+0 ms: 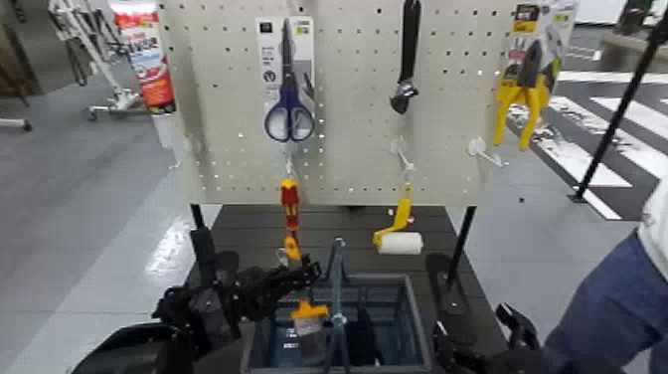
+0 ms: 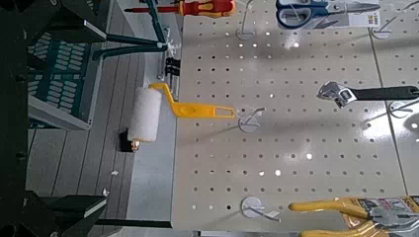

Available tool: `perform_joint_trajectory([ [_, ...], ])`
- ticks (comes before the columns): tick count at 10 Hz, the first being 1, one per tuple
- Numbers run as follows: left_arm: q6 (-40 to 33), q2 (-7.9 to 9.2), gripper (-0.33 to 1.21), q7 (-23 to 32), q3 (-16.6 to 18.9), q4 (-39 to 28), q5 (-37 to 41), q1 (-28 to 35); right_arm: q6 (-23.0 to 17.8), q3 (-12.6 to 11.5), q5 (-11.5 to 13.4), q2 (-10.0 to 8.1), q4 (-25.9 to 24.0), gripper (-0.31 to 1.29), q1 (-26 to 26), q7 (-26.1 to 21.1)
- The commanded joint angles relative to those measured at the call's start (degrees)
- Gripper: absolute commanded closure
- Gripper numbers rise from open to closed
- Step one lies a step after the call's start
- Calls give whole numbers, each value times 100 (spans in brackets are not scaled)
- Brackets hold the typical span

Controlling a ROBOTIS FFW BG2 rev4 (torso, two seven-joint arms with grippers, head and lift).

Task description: Put the yellow paint brush into the crate.

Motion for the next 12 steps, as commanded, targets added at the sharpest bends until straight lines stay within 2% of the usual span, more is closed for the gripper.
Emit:
perform_joint_trajectory([
  [1,10,0,-18,-9,-1,-3,-46,-1,-9,-1,9,-3,-1,14,0,0],
  [8,-60,-26,-18,44,7,-161,-204,69,-27,-45,0,-20,-27,14,35,0],
  [10,-113,-43,-14,378,60,-724,-485,456,-53,-54,0,-29,-36,14,53,-17],
  [12,-288,-158,-13,1072,236,-1629,-1030,1186,-106,-80,9,-20,-71,13,97,-70],
])
